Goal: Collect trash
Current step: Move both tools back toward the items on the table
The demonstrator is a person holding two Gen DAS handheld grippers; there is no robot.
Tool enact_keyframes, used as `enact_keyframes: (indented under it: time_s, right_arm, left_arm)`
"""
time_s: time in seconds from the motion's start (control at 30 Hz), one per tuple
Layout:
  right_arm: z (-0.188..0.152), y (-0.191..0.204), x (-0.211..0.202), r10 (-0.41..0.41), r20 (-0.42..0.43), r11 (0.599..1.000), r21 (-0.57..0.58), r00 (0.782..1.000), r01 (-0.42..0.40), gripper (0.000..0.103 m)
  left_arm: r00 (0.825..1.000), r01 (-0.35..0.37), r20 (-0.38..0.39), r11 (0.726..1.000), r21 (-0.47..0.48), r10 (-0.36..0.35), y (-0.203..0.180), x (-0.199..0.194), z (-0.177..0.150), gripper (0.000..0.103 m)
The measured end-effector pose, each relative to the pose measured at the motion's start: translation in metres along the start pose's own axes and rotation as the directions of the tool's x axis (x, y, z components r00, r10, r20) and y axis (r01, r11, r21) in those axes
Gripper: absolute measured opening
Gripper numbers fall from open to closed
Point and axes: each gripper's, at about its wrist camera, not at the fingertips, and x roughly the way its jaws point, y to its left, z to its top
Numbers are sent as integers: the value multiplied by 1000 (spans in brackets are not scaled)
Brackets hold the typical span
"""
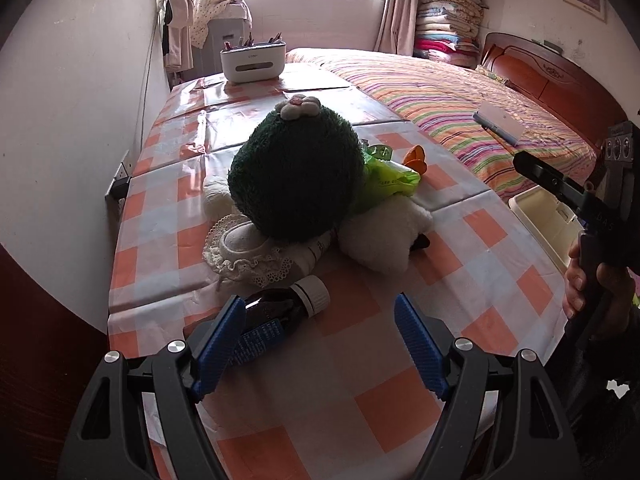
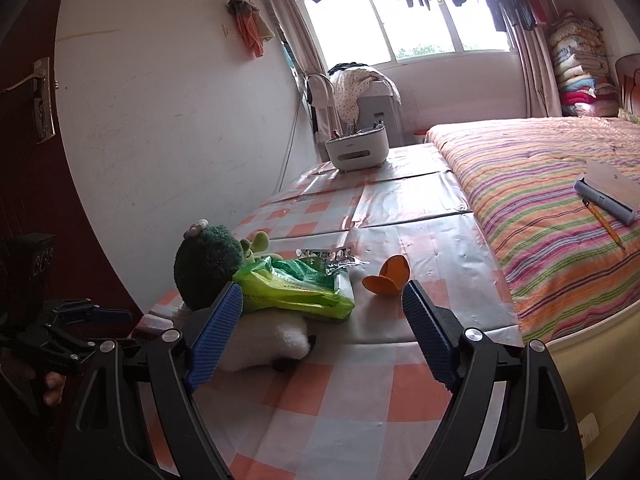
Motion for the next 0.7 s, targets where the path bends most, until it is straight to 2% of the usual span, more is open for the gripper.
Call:
enact_keyframes:
  time_s: [0.17,0.27,0.47,0.7]
  right_arm:
    - [3,7,3,16,-1,1000,-16,1000,-16,82]
    - [1,5,4,18,-10,1000,-4,1000,-18,82]
    - [2,2,5,9,-13,1000,0,1000,-9,82]
    - [6,10,11,13,-14,1000,-19,1000,-14,82]
  left_arm:
    - [991,-81,-107,996,36,85,11,29,-5,75]
    - [984,-121,-122,988,95,132,10,36,-7,75]
    - [985,-101,-129,989,110,115,7,33,-10,75]
    - [989,-26,-144,997,75,37,3,26,-10,75]
